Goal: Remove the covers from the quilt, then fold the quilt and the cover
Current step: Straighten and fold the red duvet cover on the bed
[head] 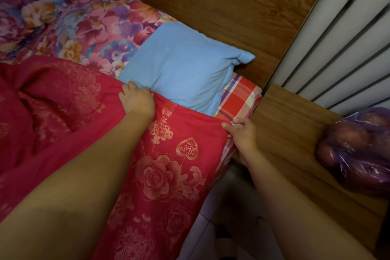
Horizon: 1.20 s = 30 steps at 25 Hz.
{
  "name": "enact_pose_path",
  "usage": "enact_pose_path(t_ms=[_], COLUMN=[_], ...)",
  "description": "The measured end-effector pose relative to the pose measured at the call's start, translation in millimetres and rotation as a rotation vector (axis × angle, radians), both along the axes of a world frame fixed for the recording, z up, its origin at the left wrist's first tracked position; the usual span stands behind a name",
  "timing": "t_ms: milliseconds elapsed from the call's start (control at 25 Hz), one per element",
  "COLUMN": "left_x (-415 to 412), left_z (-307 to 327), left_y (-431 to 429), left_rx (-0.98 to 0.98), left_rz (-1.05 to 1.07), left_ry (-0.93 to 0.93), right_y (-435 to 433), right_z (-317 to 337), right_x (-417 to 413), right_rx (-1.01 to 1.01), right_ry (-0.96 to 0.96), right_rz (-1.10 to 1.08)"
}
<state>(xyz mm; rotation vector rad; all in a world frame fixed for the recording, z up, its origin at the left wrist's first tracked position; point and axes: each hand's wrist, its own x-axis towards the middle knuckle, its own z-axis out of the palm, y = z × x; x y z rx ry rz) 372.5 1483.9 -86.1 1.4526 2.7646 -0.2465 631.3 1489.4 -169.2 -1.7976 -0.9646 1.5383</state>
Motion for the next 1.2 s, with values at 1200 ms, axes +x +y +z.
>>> enact_pose_path(t_ms=[1200], left_x=[44], left_z=[-17], left_y=[-268], left_rx=[0.022], left_rz=[0.299], left_ry=[-0.687], right_y=[-140], right_z=[23], right_x=[-11], right_rx=[-0.432], right_ry=[0.235], right_rz=[-0.069])
